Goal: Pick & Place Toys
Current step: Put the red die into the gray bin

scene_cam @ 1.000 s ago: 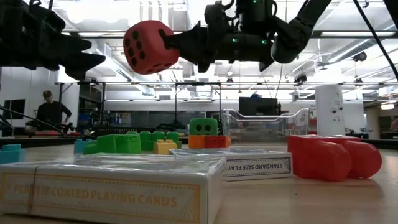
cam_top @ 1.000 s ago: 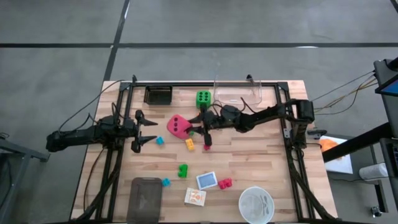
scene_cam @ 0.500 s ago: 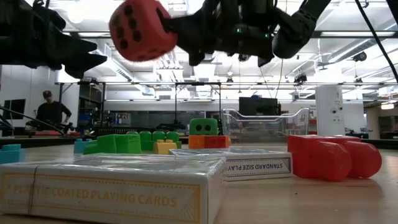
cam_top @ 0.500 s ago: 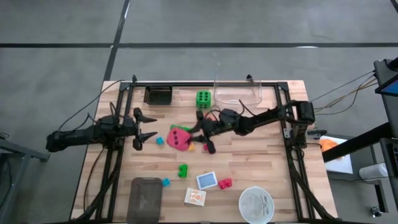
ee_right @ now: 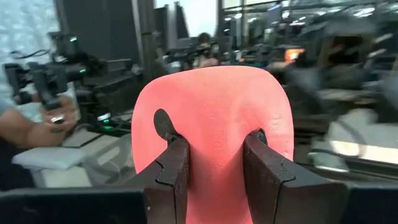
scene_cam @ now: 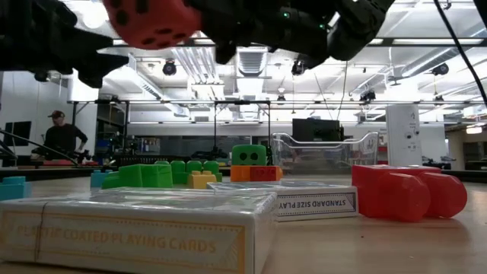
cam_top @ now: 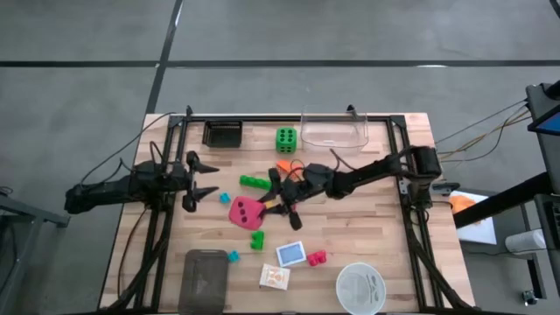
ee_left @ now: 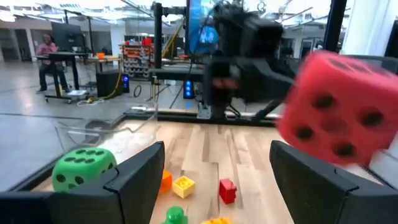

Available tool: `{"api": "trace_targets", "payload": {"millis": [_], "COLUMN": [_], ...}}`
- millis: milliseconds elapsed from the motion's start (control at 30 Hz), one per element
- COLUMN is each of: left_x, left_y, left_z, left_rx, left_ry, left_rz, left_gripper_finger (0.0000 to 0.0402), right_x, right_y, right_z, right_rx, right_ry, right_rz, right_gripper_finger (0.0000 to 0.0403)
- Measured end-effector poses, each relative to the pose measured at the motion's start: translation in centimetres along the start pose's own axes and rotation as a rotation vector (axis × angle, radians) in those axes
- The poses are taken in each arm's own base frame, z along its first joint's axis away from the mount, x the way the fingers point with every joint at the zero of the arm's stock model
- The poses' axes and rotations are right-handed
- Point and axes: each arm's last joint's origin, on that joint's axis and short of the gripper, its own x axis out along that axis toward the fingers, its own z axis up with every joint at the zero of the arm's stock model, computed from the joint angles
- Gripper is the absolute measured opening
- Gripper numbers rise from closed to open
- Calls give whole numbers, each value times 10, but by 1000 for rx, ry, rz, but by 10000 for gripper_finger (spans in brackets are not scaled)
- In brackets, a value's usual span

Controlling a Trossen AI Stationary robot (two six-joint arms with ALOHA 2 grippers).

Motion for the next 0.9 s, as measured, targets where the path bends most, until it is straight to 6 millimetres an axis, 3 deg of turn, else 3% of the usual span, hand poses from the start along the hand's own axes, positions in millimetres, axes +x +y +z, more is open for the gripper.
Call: {"api": "trace_targets", "payload": {"millis": [267,467,667,900], "left_x": [-1,-1,-1,-1], "left_y": [1,2,2,2], "left_z": [5,3,3,3], "left_rx": [0,15,27,26], "left_ry": [-14,-1,4,5], "left_rz": [37,64,84,87], "left_gripper_finger": [290,290,290,290], "right_x": [70,112,138,150], "right_y": [5,3,11,8], "right_z": [-32,-38,-47,-41], "right_rx": [74,101,83,63], "right_ry": [29,136,230,238], "right_rz": [143,218,273,292], "right_gripper_finger": [104,103,102,102]}}
